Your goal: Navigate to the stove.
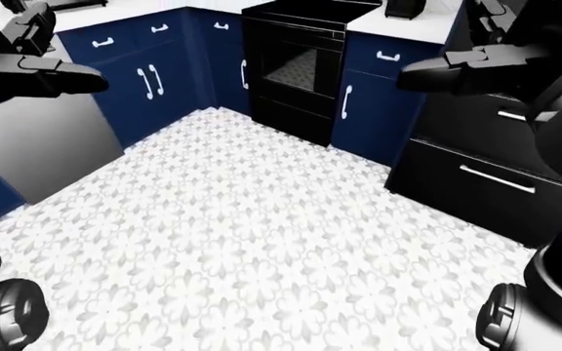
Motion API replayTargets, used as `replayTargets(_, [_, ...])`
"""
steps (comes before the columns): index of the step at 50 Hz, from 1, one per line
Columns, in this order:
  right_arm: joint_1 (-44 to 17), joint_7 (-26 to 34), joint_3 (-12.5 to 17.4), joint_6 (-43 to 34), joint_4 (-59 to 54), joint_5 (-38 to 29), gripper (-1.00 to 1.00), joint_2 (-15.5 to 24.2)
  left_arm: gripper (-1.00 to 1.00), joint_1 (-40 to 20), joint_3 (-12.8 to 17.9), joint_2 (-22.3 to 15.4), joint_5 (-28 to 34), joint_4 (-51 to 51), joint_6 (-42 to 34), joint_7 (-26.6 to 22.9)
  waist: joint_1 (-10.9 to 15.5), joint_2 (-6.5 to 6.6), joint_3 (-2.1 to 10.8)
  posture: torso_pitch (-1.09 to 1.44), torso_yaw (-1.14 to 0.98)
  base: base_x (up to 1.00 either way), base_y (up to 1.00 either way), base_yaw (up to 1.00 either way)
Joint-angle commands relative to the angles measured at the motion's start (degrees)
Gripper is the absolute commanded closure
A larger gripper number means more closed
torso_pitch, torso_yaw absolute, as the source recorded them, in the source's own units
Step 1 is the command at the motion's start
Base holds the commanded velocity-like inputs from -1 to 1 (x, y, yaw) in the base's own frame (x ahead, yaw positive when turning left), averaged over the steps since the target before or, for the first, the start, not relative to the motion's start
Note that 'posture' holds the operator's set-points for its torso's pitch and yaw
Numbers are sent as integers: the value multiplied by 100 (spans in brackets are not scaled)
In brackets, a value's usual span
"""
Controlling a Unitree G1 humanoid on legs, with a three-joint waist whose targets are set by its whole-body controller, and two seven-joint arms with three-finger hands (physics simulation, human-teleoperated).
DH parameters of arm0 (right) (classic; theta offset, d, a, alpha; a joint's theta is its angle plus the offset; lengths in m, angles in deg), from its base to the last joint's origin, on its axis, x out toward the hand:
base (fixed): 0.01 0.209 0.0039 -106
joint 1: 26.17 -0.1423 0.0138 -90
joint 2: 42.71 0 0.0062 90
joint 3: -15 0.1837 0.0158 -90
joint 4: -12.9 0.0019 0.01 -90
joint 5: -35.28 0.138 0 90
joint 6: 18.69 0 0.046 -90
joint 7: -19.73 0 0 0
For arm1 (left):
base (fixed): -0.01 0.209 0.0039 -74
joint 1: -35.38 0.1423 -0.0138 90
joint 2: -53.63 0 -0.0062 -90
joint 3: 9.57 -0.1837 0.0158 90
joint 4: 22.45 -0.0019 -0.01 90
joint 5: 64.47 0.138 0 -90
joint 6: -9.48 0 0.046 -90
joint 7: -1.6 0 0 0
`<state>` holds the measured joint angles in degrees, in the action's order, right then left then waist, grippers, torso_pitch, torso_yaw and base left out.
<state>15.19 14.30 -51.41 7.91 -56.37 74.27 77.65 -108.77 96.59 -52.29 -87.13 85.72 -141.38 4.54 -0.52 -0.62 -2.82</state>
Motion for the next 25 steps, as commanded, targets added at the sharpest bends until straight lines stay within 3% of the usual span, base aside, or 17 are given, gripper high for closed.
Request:
replayTargets(1, [-127,0,18,132,63,-2,-100,47,-100,-128,58,-67,46,20,158,15,15,-26,76,0,0,47,0,0])
replayTargets(3, [-134,5,20,128,60,-1,-100,51,-100,-135,60,-67,42,37,134,20,-4,167,122,0,0,46,0,0])
replayTargets(4, [-138,3,29,117,63,6,-100,55,-100,-127,54,-61,48,27,151,16,14,338,209,0,0,47,0,0])
replayTargets(5, [-131,9,31,130,54,-1,-100,57,-100,-126,55,-59,47,33,148,15,22,300,221,0,0,45,0,0])
replayTargets(6, [-135,8,40,110,69,15,-100,62,-100,-118,45,-56,59,20,173,9,32,330,24,0,0,46,0,0])
replayTargets(7, [-127,11,27,132,66,4,-100,57,-100,-124,50,-55,59,19,167,9,26,379,-23,0,0,47,0,0])
replayTargets(9, [-128,11,19,136,60,0,-100,55,-100,-131,54,-58,58,20,158,7,85,318,90,0,0,46,0,0])
replayTargets(15, [-140,8,19,126,60,-4,-100,56,-100,-124,44,-49,73,17,167,2,193,118,82,0,0,46,0,0])
replayTargets(17, [-128,23,7,144,36,-38,-100,58,-100,-125,47,-47,82,-11,193,-10,213,-23,118,0,0,46,0,0])
replayTargets(19, [-77,66,11,77,0,26,-100,-34,-100,-141,61,-48,63,33,131,4,193,-318,206,0,0,46,0,0])
replayTargets(20, [-33,86,-16,94,11,-6,-100,-34,-100,-140,57,-46,63,30,135,3,196,-271,179,0,0,46,0,0])
replayTargets(21, [-30,81,1,59,22,5,-100,-54,-100,-140,52,-50,73,6,158,-2,184,-287,-27,0,0,45,0,0])
replayTargets(22, [-15,102,-17,66,24,-13,-100,-57,-100,-142,53,-49,75,-2,164,-3,169,-355,-50,0,0,45,0,0])
replayTargets(23, [-12,110,-21,71,4,-34,-100,-72,-100,-132,46,-44,82,-5,177,-4,120,-324,41,0,0,44,0,0])
replayTargets(24, [-2,119,-28,69,13,-50,-100,-79,-100,-131,45,-41,82,-1,173,-5,116,-302,51,0,0,35,0,0])
replayTargets(25, [-11,115,-21,54,30,-56,-100,-86,-100,-140,57,-43,68,36,128,4,107,-296,-58,0,0,0,0,0])
